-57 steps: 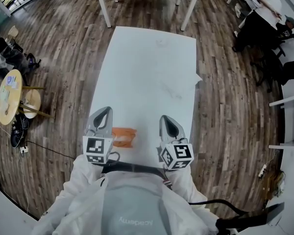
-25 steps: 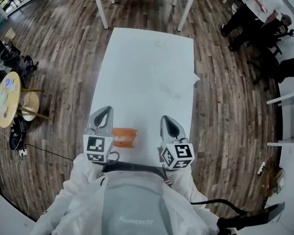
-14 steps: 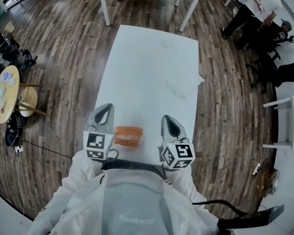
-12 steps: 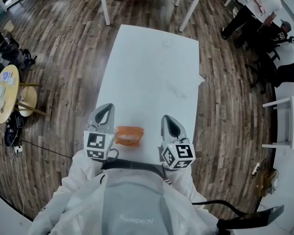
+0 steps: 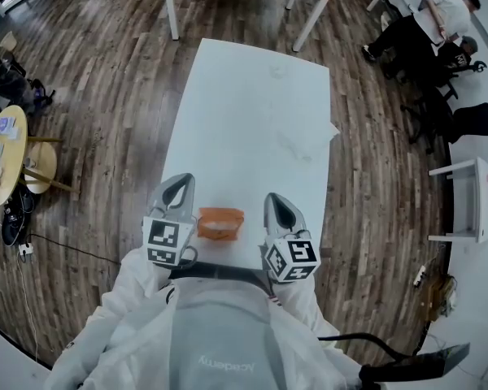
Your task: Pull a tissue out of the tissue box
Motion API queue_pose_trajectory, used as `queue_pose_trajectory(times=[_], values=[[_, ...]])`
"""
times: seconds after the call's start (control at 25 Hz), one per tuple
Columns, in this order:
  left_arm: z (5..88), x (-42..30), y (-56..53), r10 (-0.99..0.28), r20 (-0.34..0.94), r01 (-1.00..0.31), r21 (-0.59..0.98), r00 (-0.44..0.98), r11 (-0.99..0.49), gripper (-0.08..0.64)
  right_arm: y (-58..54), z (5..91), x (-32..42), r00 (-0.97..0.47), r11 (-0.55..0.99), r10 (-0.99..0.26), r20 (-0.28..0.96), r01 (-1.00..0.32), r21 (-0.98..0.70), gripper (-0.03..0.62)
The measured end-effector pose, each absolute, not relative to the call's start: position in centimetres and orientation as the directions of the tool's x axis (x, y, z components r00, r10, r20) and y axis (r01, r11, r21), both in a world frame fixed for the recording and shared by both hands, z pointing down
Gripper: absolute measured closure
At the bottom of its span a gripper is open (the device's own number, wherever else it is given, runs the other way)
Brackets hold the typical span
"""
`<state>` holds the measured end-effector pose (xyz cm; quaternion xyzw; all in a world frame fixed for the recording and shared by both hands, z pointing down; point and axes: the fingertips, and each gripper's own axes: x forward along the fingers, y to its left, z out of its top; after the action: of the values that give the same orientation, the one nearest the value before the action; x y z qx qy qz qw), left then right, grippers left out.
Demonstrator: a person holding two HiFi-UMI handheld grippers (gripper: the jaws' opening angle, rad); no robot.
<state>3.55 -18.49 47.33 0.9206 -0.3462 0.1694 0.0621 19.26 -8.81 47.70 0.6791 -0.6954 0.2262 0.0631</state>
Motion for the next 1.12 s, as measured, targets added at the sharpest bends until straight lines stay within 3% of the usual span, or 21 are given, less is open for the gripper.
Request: queue_pose_trajectory(times=[0.24,0.32,0.88,1.12], values=[[47.6,2.5,-18.4,-0.617,0.359,-0.661,-0.003,0.700,-0.751,0.560,-8.8,47.9,18.5,-0.070,-0.026,-0.914,0.399,-0.973,-0.231,0.586],[47.7,2.4,-18.5,-0.620,0.360,-0.663,-0.004,0.697,-0.748,0.560,-8.9,48.1,18.4,-0.080,-0.019,-0.912,0.402,-0.972,-0.236,0.533],[47.5,2.3,-18.8,-0.633,0.353,-0.676,0.000,0.690,-0.737,0.560,-9.3,48.4,17.4,-0.155,0.058,-0.890,0.430,-0.971,-0.231,0.442],[47.7,2.0,-18.6,-0.639,0.359,-0.686,0.004,0.680,-0.728,0.560,-9.2,48.7,17.0,-0.190,0.095,-0.870,0.455,-0.970,-0.224,0.434]])
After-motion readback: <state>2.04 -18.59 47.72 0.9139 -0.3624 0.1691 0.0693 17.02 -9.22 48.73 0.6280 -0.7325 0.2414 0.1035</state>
